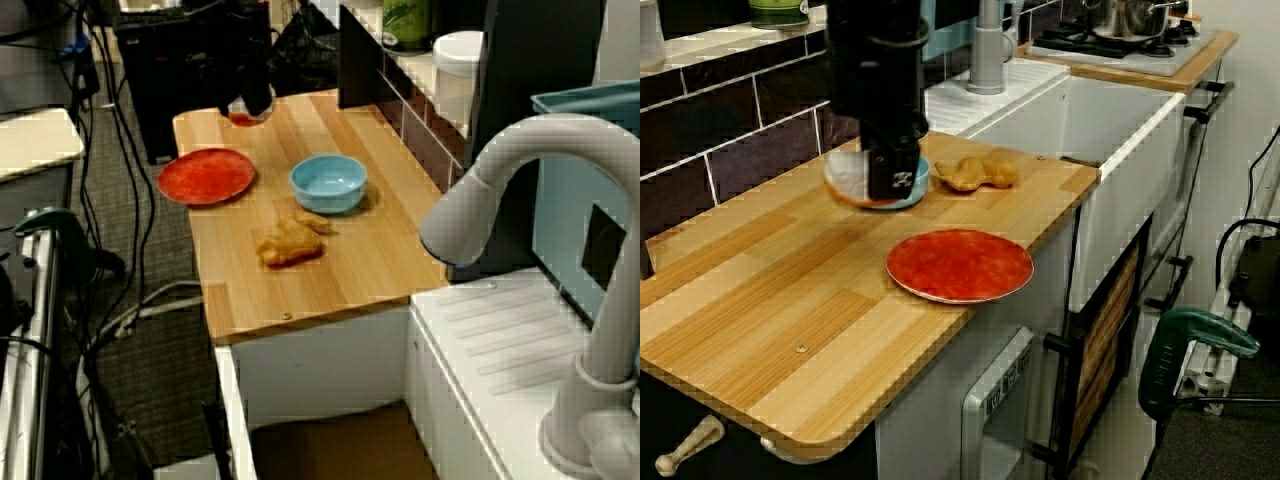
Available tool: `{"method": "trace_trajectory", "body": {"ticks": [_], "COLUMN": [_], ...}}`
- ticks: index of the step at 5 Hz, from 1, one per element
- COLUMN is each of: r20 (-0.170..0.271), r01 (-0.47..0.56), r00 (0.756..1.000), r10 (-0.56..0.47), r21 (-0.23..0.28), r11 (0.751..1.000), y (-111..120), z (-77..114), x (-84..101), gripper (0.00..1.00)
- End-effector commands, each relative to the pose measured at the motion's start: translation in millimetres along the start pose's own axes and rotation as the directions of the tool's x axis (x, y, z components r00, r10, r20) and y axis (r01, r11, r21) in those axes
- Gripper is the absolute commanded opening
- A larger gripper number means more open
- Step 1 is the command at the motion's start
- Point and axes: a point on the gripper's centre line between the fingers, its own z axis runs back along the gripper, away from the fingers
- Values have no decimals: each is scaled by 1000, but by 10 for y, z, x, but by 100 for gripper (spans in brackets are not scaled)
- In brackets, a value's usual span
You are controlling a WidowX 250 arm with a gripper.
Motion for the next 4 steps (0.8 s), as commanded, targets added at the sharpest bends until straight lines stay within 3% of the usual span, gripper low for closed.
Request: {"method": "trace_trajectory", "body": {"ticks": [1,4], "r20": [21,6], "r01": [92,129], "r00": [996,992], "r10": [-92,-129], "r21": [14,76], "r11": [996,989], "y": [-15,113], "z": [220,-6], "x": [-249,-403], "gripper": [0,0]}}
